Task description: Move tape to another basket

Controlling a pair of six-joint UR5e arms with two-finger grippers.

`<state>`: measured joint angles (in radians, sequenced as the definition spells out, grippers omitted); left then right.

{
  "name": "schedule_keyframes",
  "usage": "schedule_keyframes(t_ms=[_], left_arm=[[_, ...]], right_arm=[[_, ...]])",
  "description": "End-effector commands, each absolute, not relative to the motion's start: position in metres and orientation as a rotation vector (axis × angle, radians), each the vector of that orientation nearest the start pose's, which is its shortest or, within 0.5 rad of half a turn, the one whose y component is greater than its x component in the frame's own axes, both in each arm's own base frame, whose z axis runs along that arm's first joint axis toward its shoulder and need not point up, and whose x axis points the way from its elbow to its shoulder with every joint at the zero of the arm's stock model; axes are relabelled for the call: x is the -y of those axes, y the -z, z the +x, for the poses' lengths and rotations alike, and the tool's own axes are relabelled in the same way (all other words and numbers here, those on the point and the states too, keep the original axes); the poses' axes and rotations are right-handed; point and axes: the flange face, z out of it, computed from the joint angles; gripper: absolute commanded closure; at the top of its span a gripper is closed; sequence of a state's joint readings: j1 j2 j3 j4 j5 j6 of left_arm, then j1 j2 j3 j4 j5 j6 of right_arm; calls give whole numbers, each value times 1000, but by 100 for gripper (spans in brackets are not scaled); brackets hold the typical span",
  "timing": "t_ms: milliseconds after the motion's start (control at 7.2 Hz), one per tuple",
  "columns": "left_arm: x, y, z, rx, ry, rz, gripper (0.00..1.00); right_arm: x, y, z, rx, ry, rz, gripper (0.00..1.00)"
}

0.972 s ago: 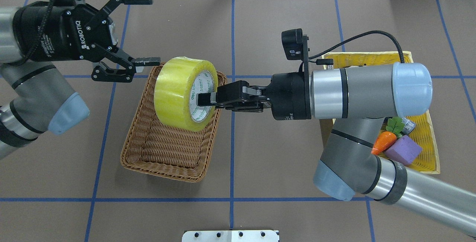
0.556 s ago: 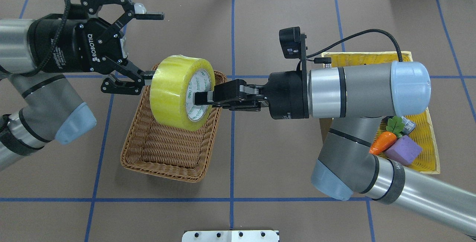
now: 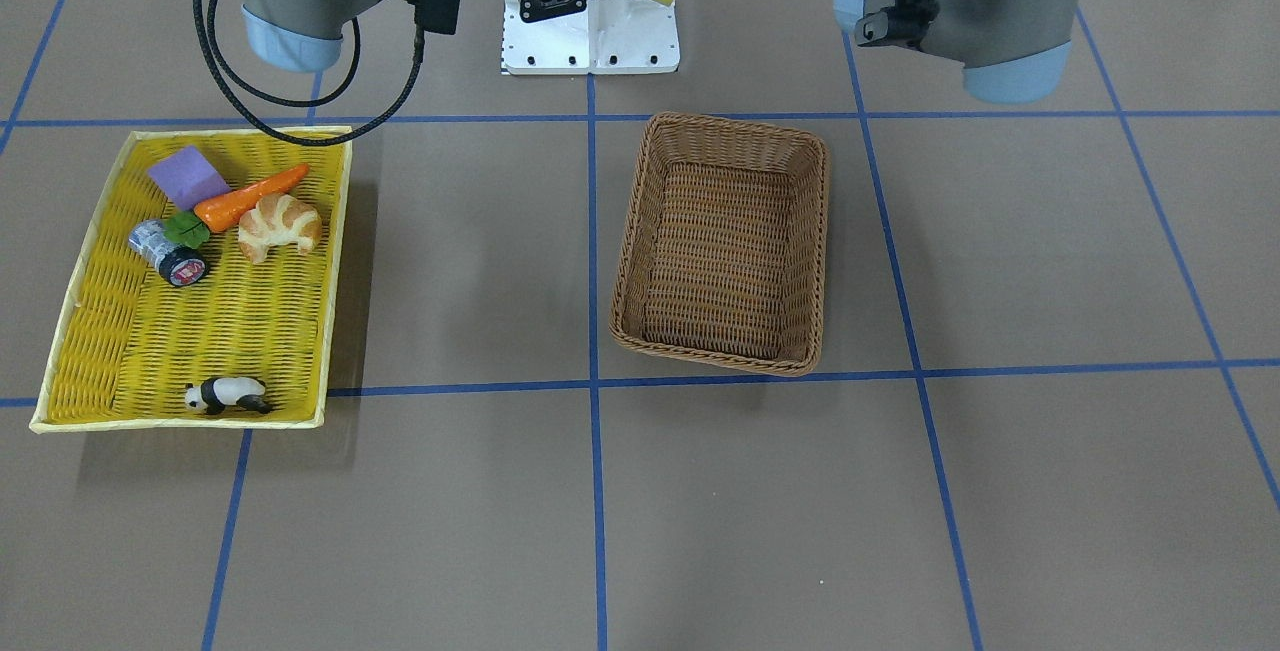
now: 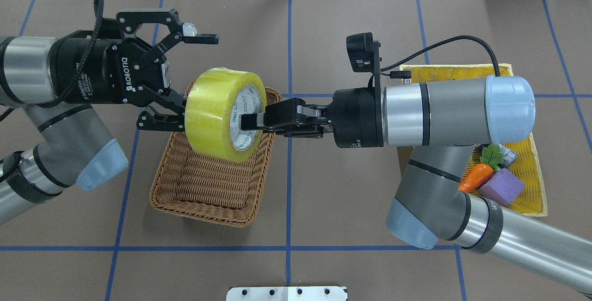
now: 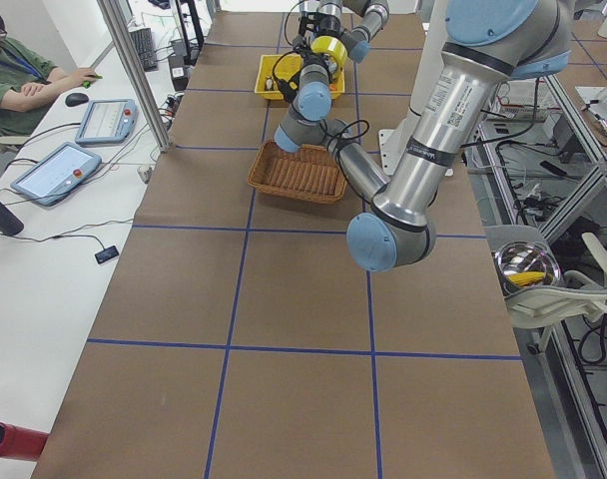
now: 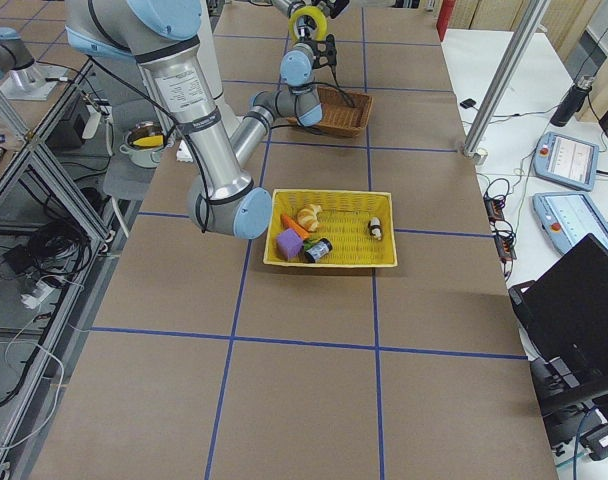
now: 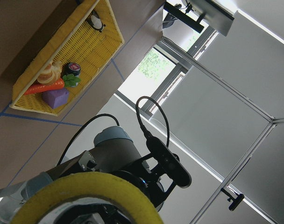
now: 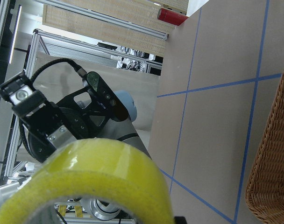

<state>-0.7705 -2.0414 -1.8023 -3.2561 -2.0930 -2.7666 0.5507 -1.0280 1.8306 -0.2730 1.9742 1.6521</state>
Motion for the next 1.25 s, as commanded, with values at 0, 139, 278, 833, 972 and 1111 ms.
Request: schedule_keyframes(t_ms=[0,139,278,833,972,1111], left_arm=[[390,-154,283,-2186,391,-706,23],[389,-153,282,-2190,386,-704,27],[389,-152,282,-2191,384,-704,30],[389,-153,283,-2189,386,-702,46],[389,-154,283,-2187,389,-704,58],[389,-154,283,-2187,389,-704,60]], right_arm=[[354,-114,-394,2037,31,242,100],[354,-114,-394,2037,31,242,100],[354,-114,-394,2037,30,245,100],[354,-113,-394,2041,23,250,100],[354,-113,-394,2040,22,249,96],[355,-113,-395,2039,17,252,83]])
